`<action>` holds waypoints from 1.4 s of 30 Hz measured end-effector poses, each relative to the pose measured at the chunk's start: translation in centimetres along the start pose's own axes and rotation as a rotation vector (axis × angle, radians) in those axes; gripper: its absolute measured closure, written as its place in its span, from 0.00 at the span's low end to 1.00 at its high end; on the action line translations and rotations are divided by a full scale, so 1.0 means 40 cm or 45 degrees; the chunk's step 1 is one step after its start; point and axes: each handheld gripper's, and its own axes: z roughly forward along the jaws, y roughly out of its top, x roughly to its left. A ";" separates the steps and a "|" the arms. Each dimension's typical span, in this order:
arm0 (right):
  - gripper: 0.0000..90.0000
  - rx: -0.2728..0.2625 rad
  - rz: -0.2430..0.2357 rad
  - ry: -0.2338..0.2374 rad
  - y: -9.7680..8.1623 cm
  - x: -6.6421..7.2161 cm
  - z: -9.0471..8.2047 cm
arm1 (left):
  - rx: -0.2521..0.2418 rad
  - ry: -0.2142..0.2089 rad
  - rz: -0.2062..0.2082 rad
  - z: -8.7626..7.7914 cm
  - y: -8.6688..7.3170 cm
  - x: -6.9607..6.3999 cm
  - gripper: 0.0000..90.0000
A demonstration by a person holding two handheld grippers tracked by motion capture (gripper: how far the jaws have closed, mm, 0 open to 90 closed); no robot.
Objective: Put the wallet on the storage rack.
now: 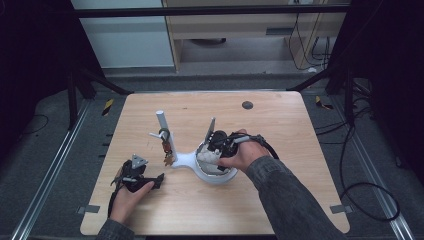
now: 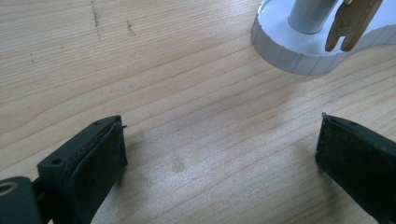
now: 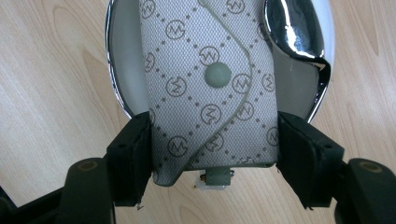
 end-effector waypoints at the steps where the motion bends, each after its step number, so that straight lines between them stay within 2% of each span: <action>1: 0.36 0.001 0.004 0.000 0.001 0.000 0.001 | 0.000 0.000 0.000 0.000 0.000 0.000 0.01; 31: 0.35 0.005 0.025 0.010 0.001 -0.004 0.032 | -0.002 -0.006 0.003 0.000 0.000 -0.002 0.01; 37: 0.31 -0.033 0.034 0.009 0.005 0.000 0.025 | -0.003 -0.006 0.003 0.000 0.000 -0.002 0.01; 42: 0.32 -0.062 0.038 0.024 0.006 0.004 0.017 | -0.003 -0.007 0.004 0.000 0.000 -0.003 0.01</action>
